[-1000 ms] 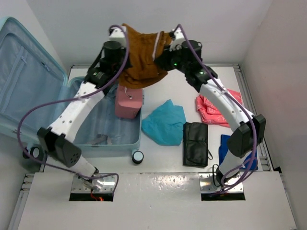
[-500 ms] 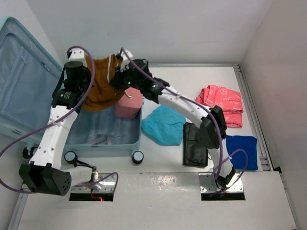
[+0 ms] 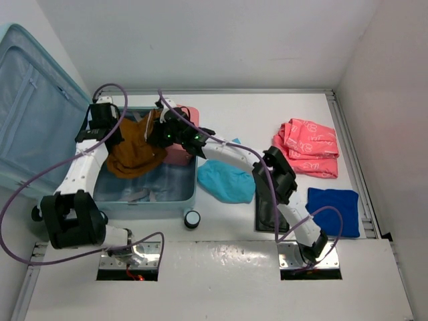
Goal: Pack the luggage
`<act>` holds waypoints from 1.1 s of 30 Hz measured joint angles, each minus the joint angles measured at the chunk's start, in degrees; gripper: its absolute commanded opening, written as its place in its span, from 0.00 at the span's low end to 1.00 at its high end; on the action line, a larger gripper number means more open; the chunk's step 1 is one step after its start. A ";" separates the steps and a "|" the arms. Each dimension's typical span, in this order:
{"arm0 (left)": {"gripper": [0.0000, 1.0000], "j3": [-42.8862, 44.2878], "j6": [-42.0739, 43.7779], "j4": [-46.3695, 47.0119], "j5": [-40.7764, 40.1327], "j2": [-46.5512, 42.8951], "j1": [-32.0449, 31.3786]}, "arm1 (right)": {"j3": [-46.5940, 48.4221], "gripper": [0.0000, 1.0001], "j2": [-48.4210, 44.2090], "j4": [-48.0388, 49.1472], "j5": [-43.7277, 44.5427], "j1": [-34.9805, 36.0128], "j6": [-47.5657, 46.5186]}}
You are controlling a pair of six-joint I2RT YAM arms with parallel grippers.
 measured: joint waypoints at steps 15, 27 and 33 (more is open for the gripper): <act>0.00 -1.16 1.90 7.13 -0.87 10.25 1.44 | 3.87 0.85 3.30 3.06 0.33 3.65 -0.94; 0.65 -3.43 2.84 13.55 1.86 9.46 1.44 | -0.87 0.93 -6.71 -6.10 -3.10 0.31 -8.79; 0.75 -1.81 1.70 18.01 7.48 3.48 1.25 | -5.05 0.91 -24.41 -8.46 -4.13 -11.56 -15.85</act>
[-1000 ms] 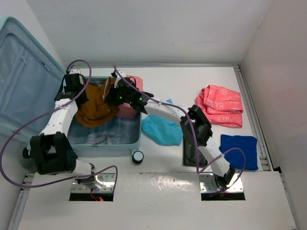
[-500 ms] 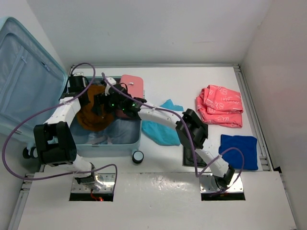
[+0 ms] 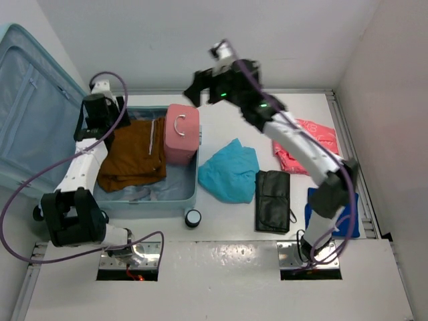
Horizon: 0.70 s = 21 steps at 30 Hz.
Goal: Pack the luggage
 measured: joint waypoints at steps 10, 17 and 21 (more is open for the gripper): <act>0.86 14.47 6.27 -0.02 4.33 -10.08 -7.02 | -34.18 0.83 -27.91 -11.96 -3.69 -20.06 -6.36; 0.89 8.61 12.55 -4.72 5.42 -19.04 -22.14 | -60.70 0.90 -32.44 -27.30 -4.76 -30.69 -4.11; 0.89 6.82 13.60 -6.58 3.32 -19.58 -26.05 | -64.52 0.90 -34.45 -31.80 -4.09 -33.92 -1.84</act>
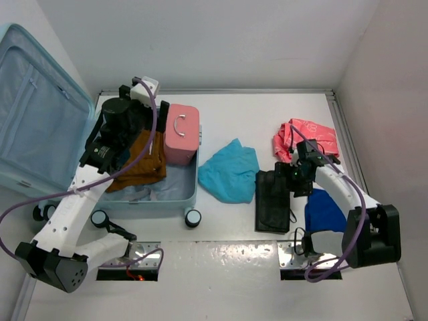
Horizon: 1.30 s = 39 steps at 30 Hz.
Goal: Pack the luggage
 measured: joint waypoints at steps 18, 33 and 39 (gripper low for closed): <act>0.89 -0.04 1.86 -1.16 -6.75 0.94 -1.16 | -6.75 0.08 9.11 4.63 -6.97 -5.03 5.20; 0.94 1.60 -3.87 -1.60 -11.61 1.01 5.18 | 17.53 0.00 -3.87 7.45 -27.98 5.07 -8.41; 1.00 7.98 -12.66 -3.98 -15.43 1.36 12.41 | 28.35 0.00 1.68 13.27 -31.32 18.21 -6.64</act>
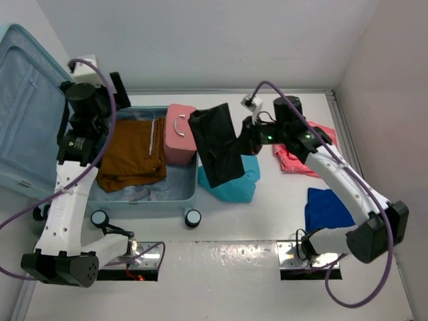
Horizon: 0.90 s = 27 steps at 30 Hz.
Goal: Pack the luggage
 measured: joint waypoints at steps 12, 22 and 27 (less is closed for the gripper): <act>1.00 4.42 -14.51 -5.79 0.46 0.66 15.78 | 31.95 0.00 37.83 17.14 15.50 17.18 28.04; 1.00 7.93 -14.82 -5.62 -5.05 0.31 23.93 | 58.62 0.00 59.67 13.38 30.95 27.06 39.60; 1.00 7.93 -14.82 -5.38 -5.97 -0.59 25.27 | 60.26 0.00 67.80 18.53 31.04 27.26 45.46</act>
